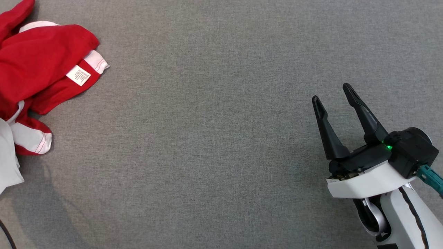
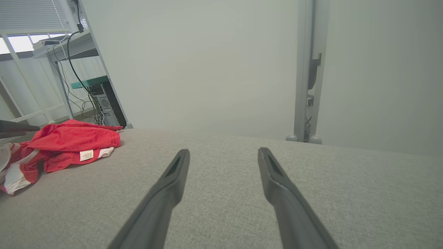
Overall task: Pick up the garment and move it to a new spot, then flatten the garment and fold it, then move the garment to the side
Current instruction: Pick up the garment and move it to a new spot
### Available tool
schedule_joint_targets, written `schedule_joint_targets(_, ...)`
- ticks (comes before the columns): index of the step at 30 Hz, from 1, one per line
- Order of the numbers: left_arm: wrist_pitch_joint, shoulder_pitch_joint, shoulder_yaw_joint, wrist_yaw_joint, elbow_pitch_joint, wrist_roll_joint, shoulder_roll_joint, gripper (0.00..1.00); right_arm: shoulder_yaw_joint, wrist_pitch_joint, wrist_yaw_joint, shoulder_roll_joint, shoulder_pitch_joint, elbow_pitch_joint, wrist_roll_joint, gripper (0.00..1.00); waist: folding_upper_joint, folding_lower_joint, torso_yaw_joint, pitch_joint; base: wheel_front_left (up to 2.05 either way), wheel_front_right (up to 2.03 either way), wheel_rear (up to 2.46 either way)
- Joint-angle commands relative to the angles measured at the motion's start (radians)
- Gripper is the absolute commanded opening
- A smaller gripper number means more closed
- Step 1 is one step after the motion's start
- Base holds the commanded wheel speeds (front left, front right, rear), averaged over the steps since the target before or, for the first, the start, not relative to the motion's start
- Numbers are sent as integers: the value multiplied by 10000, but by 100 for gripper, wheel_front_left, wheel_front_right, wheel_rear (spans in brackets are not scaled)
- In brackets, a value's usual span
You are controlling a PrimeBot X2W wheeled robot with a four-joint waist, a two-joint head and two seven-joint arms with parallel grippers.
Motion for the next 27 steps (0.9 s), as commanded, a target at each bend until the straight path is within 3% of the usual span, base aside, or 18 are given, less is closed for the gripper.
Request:
schedule_joint_targets(1, 22, -205, -25, -16, 93, -17, 159, 100, 1, -56, 49, -21, -130, -54, -48, 100, 0, 0, -24, 21, 0, 0, 0)
schedule_joint_targets(15, 1573, -397, -639, -12, 1336, -60, 160, 100, 9, -56, 49, 80, -282, -46, -90, 100, 0, 0, -222, 383, 0, 0, 0)
schedule_joint_targets(16, 1688, -365, -693, -15, 1354, -48, 189, 86, 11, -56, 49, 88, -283, -35, -97, 100, 0, 0, -224, 383, 0, 0, 0)
schedule_joint_targets(17, 1749, -348, -734, -16, 1364, -45, 222, 53, 15, -56, 49, 102, -278, -18, -98, 100, 0, 0, -225, 375, 0, 0, 0)
schedule_joint_targets(18, 1784, -337, -759, -17, 1369, -69, 241, 30, 19, -56, 49, 111, -270, 1, -87, 100, 0, 0, -226, 357, 0, 0, 0)
schedule_joint_targets(19, 1763, -323, -785, -17, 1372, -91, 251, 0, 22, -56, 49, 116, -257, 19, -83, 100, 0, 0, -224, 332, 0, 0, 0)
schedule_joint_targets(27, 1362, -176, -1036, -15, 1198, -185, 229, 0, 68, -56, 49, 127, -68, 126, -46, 100, 0, 0, -118, 41, 0, 0, 0)
